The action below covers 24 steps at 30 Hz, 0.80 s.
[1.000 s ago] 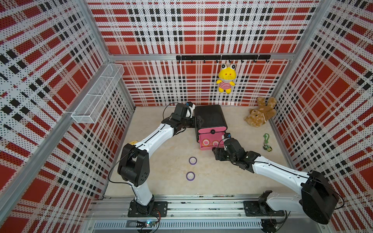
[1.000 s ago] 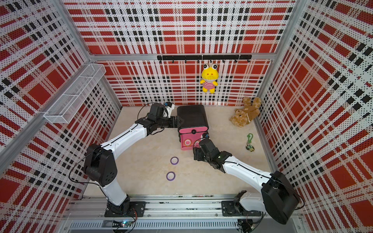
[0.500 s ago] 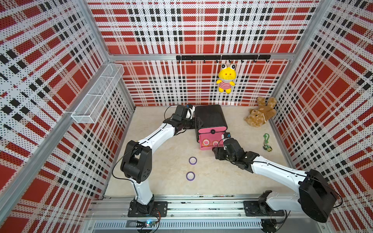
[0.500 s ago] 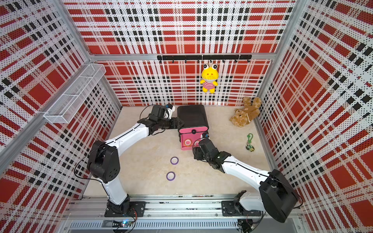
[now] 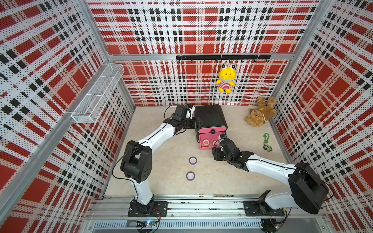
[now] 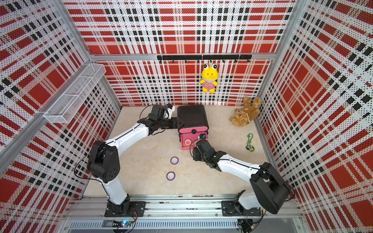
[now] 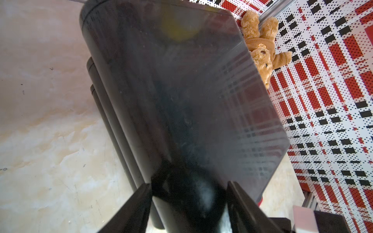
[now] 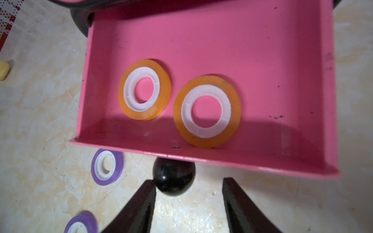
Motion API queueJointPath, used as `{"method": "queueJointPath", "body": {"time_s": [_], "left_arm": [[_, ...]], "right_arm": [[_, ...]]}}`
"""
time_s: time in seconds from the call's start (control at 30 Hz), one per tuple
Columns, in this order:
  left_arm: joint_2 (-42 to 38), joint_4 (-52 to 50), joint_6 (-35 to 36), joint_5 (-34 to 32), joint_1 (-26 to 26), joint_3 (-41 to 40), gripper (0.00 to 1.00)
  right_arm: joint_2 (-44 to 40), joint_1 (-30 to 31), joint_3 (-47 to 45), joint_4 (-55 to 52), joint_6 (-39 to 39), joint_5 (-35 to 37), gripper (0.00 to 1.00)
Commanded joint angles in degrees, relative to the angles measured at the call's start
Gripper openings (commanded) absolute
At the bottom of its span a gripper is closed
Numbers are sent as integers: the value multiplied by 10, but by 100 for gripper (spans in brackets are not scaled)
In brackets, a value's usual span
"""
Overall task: Place the transparent tape into the drawer according to color
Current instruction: Close the drawer of the storage box.
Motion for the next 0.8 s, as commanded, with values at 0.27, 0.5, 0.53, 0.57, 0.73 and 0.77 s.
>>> {"method": "queueJointPath", "body": {"time_s": [0.27, 0.5, 0.53, 0.57, 0.73, 0.77], "left_arm": [[10, 1, 4, 16, 6, -7, 64], [9, 1, 5, 20, 7, -7, 62], [10, 1, 5, 20, 7, -7, 62], [9, 1, 6, 21, 7, -7, 62], [8, 1, 7, 23, 7, -7, 62], [8, 1, 7, 24, 7, -7, 62]], "right_arm": [[18, 5, 11, 26, -5, 1, 55], [19, 5, 25, 30, -13, 26, 52], [19, 6, 27, 32, -12, 28, 52], [18, 5, 29, 34, -12, 30, 52], [25, 6, 39, 44, -12, 35, 51], [27, 6, 41, 45, -13, 35, 51]]}}
